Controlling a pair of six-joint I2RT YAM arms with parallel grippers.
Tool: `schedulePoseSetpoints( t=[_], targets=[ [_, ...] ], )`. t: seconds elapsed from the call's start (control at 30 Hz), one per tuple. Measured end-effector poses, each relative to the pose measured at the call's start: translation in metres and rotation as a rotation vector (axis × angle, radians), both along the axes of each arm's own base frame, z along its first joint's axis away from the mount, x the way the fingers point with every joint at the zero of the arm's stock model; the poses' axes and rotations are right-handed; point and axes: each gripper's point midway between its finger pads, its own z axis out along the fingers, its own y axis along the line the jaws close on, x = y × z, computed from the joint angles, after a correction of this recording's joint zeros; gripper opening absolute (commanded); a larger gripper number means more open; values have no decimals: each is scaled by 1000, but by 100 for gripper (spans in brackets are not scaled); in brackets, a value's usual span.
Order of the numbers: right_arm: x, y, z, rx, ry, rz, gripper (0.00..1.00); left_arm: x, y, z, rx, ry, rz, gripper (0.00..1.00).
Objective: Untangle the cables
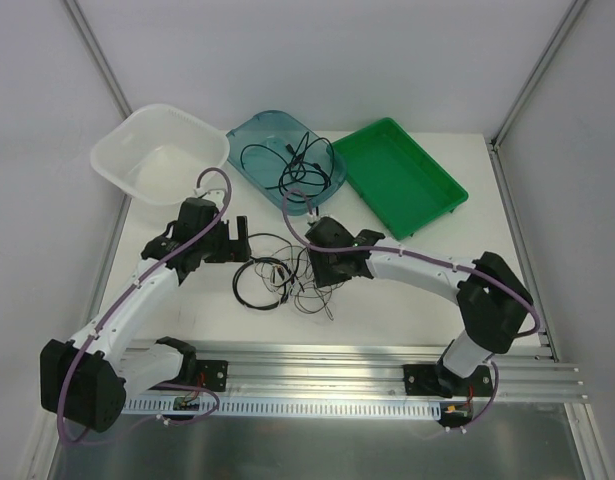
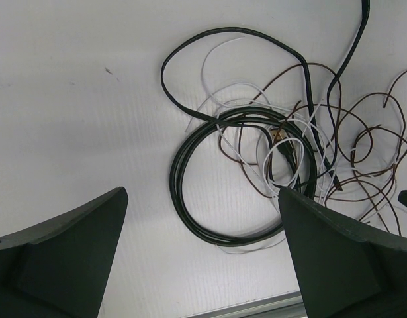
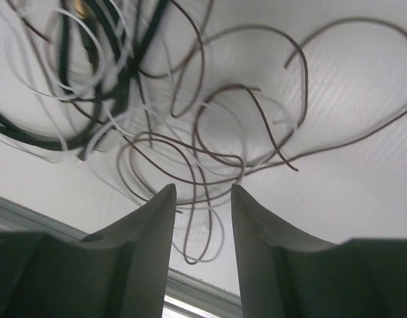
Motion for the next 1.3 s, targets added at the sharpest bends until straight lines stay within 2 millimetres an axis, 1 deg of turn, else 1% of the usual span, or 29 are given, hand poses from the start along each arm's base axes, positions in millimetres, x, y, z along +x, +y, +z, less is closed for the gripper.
schedulePoseSetpoints(
  t=[0.1, 0.17, 0.4, 0.53, 0.63, 0.8, 0.93, 0.97, 1.07, 1.2, 1.3],
  targets=[
    [-11, -15, -21, -74, 59, -11, 35, 0, 0, -2, 3, 9, 0, 99],
    [-16, -22, -30, -114, 89, -13, 34, 0, 0, -4, 6, 15, 0, 99],
    [-21, -35, -45, -172, 134, -22, 34, 0, 0, -9, 18, 30, -8, 99],
    [-22, -57, -63, -183, 197, -75, 33, 0, 1, -10, 24, 32, -14, 99],
    [-11, -72, -63, -133, 233, -162, 33, 1, 1, -11, 27, 34, -16, 99],
    [2, -97, -63, -123, 240, -258, 33, 1, 1, -14, 31, 46, -17, 99],
    [4, -127, -62, -176, 220, -327, 33, 1, 1, -17, 34, 55, -17, 99],
    [5, -135, -60, -201, 210, -344, 33, 1, 1, -17, 34, 57, -17, 99],
    [7, -152, -52, -236, 177, -382, 34, 1, 1, -20, 37, 67, -16, 99],
    [11, -162, -37, -229, 130, -410, 38, 1, 2, -27, 41, 92, 5, 97],
    [14, -159, -17, -181, 68, -393, 44, 2, 3, -36, 42, 132, 48, 96]
  ],
)
